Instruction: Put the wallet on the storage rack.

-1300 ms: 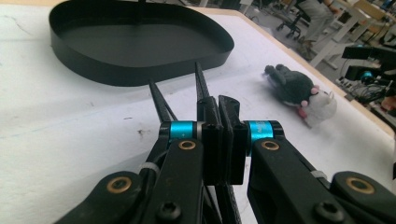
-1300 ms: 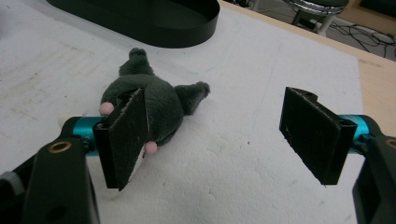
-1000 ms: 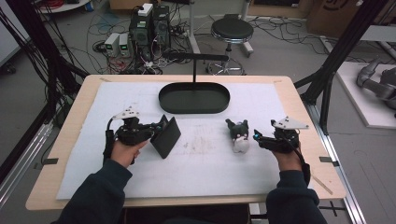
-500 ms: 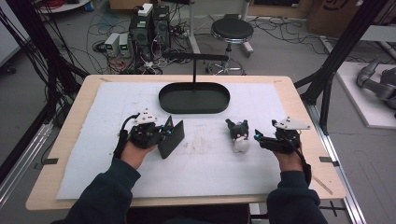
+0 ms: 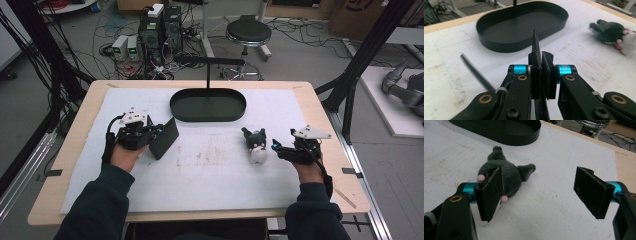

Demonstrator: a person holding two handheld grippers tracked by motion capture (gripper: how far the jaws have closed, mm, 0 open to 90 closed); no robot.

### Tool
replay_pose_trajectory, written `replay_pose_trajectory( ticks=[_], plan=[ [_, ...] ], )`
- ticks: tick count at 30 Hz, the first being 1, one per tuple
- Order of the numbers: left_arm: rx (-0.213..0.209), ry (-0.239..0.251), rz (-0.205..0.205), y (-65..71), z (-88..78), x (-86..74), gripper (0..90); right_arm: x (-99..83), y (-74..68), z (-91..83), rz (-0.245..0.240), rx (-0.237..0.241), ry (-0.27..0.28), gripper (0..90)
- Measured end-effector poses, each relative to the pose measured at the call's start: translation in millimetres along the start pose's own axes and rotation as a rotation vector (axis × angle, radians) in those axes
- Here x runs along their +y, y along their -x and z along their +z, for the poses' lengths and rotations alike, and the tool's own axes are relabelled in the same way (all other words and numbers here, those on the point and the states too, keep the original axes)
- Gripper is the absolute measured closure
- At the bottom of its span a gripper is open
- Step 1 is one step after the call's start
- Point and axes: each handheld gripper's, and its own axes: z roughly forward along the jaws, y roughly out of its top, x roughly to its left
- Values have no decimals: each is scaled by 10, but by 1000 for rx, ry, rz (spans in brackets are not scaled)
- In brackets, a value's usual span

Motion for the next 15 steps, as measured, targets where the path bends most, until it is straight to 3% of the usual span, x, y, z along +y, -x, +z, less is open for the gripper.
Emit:
replay_pose_trajectory(
  ticks=[7,15],
  plan=[
    [-135,-29,16,190,163,-13,857,5,-9,6,-2,2,0,241],
    [-113,-32,48,275,195,6,847,-1,3,0,0,2,0,241]
  ],
)
